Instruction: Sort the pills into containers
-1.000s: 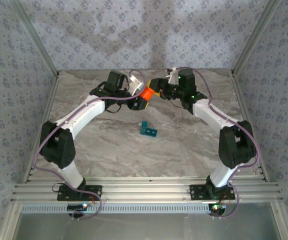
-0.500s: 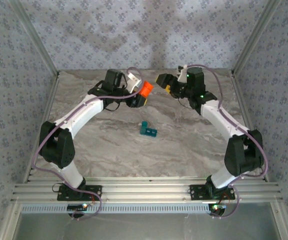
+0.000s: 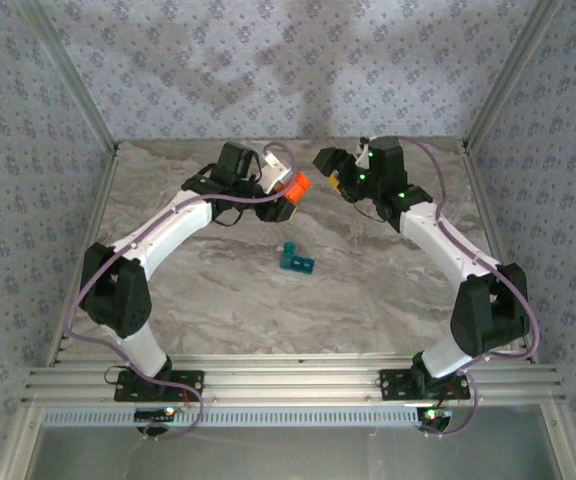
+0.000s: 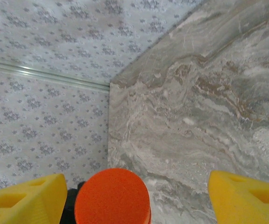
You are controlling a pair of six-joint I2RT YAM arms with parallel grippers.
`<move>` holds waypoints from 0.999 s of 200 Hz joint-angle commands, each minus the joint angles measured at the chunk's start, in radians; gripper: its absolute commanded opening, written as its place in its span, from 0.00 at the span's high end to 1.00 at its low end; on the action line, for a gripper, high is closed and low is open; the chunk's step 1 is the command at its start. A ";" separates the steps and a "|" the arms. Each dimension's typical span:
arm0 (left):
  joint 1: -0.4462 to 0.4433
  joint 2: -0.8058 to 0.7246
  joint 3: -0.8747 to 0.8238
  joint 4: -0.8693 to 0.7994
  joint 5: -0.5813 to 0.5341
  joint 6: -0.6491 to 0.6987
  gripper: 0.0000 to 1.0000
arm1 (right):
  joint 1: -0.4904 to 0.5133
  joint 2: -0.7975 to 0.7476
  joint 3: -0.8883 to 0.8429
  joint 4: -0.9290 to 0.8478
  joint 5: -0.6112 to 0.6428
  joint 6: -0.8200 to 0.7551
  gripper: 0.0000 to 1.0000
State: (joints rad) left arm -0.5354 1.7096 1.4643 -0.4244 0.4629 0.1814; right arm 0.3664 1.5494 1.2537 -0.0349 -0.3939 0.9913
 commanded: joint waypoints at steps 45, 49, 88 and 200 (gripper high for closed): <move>-0.014 0.010 0.035 -0.010 0.008 0.024 1.00 | 0.063 0.058 0.038 0.004 0.023 0.021 0.24; -0.016 0.010 0.034 -0.010 0.008 0.024 1.00 | 0.066 0.060 0.040 0.004 0.023 0.018 0.24; -0.018 0.011 0.036 -0.009 0.010 0.024 1.00 | 0.076 0.070 0.042 0.009 0.010 0.018 0.27; -0.021 0.022 0.056 -0.021 0.013 0.026 1.00 | 0.089 0.062 0.046 0.035 -0.011 0.030 0.31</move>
State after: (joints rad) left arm -0.5453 1.7245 1.4792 -0.4618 0.4553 0.1909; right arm 0.4309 1.6047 1.2659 -0.0154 -0.3775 1.0138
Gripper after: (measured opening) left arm 0.531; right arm 0.682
